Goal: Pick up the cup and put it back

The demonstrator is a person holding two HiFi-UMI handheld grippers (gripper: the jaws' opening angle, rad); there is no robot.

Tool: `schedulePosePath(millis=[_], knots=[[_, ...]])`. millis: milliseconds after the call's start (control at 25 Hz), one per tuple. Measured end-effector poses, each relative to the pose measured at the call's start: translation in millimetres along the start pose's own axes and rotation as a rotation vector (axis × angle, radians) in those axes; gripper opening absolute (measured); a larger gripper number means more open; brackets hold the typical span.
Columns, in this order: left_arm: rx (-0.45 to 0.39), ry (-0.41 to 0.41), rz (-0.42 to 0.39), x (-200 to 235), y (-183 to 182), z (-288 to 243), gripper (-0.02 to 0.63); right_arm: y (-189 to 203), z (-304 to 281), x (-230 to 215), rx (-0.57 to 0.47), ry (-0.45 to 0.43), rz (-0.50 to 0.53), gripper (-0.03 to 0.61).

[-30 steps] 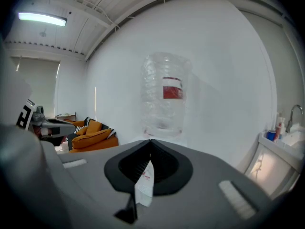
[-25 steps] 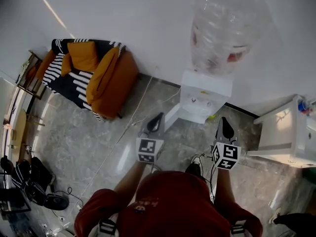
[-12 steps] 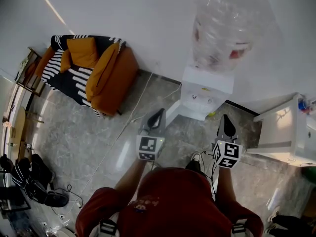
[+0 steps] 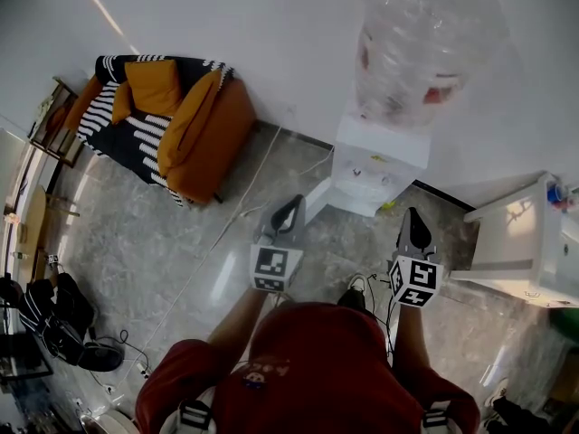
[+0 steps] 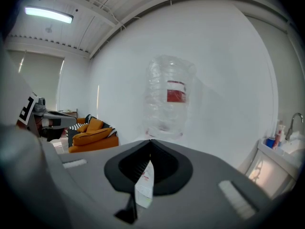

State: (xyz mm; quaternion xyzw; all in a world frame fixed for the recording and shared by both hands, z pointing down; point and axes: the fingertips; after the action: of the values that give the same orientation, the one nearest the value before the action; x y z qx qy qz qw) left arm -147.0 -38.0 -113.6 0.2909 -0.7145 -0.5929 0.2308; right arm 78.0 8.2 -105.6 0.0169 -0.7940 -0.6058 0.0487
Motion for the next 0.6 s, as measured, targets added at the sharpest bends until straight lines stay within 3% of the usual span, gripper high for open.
schedulePosePath(millis=[600], knots=[[0.008, 0.011, 0.006, -12.2, 3.0, 0.6, 0.000, 9.0, 4.3, -5.8, 0.013, -0.010, 0.002, 0.002]])
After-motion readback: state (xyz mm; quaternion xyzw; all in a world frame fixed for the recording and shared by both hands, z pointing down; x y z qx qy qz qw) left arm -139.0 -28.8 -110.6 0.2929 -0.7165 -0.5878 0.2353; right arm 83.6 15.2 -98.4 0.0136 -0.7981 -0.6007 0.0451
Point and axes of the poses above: the fingertips, and each gripper's own axes: z backward along the fingers, x to its left, y out of its underside, and after that the axes turned 8 degrees about y, right-handed
